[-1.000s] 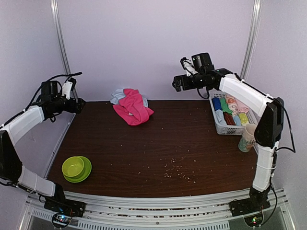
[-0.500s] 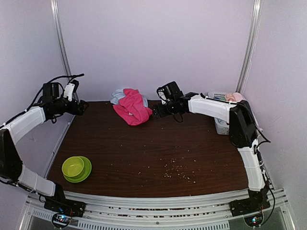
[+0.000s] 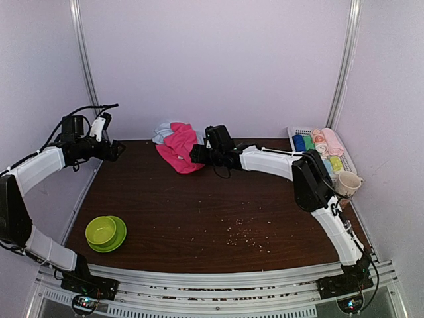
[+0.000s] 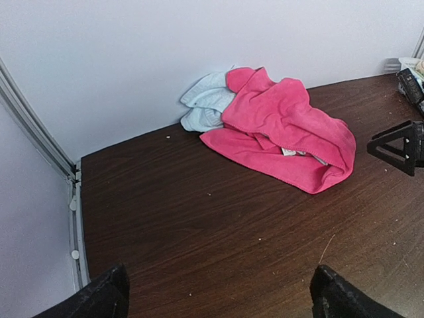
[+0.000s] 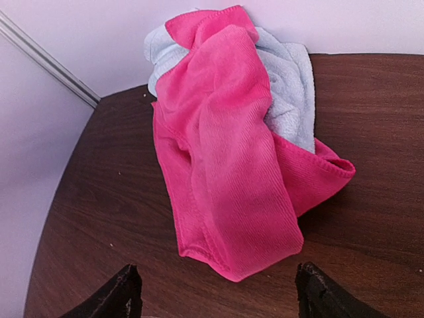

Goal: Roll the towels

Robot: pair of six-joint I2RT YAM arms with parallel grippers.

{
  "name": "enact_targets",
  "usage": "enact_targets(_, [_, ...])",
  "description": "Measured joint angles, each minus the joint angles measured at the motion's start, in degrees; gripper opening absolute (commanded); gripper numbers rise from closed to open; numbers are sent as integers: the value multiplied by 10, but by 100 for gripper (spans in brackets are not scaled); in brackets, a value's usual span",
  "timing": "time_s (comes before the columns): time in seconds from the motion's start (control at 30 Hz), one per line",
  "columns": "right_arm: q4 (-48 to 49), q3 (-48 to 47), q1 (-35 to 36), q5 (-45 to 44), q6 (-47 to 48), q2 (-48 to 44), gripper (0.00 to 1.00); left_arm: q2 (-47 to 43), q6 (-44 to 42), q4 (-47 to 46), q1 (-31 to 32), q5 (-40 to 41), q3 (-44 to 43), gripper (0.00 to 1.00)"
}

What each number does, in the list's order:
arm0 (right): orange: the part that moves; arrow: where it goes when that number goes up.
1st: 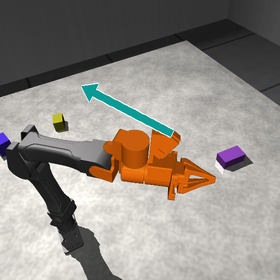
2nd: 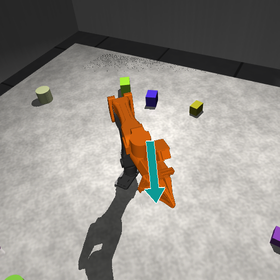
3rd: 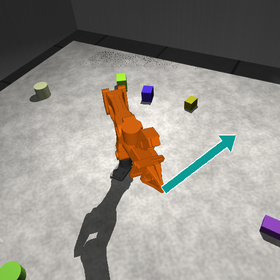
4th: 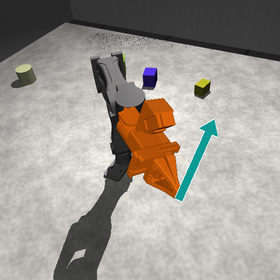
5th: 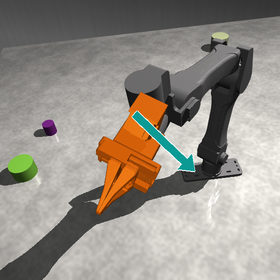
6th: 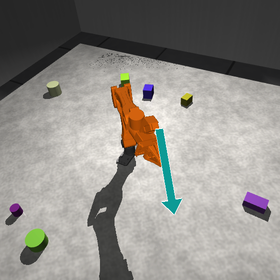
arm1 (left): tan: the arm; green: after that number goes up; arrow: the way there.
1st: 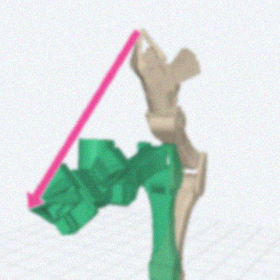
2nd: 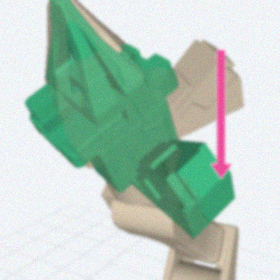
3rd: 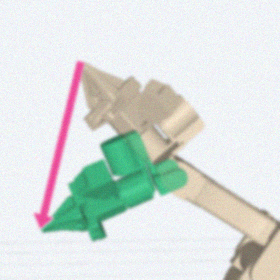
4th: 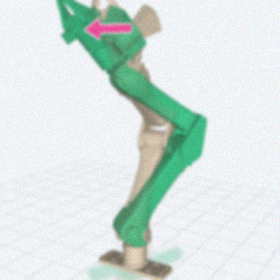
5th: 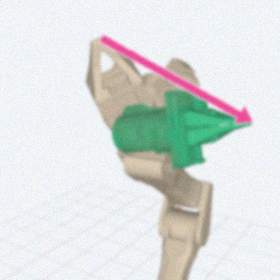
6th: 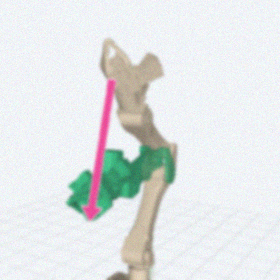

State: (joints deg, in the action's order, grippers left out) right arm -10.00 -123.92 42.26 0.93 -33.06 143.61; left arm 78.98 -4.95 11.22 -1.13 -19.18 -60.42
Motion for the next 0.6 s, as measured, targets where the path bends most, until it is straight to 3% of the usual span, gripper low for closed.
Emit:
enact_targets(0.27, [46,-24,-2,18,-117,44,73,0,5,0,0,-7,0,98])
enact_targets(0.6, [40,-46,-2,15,-178,61,70,0,13,0,0,-15,0,98])
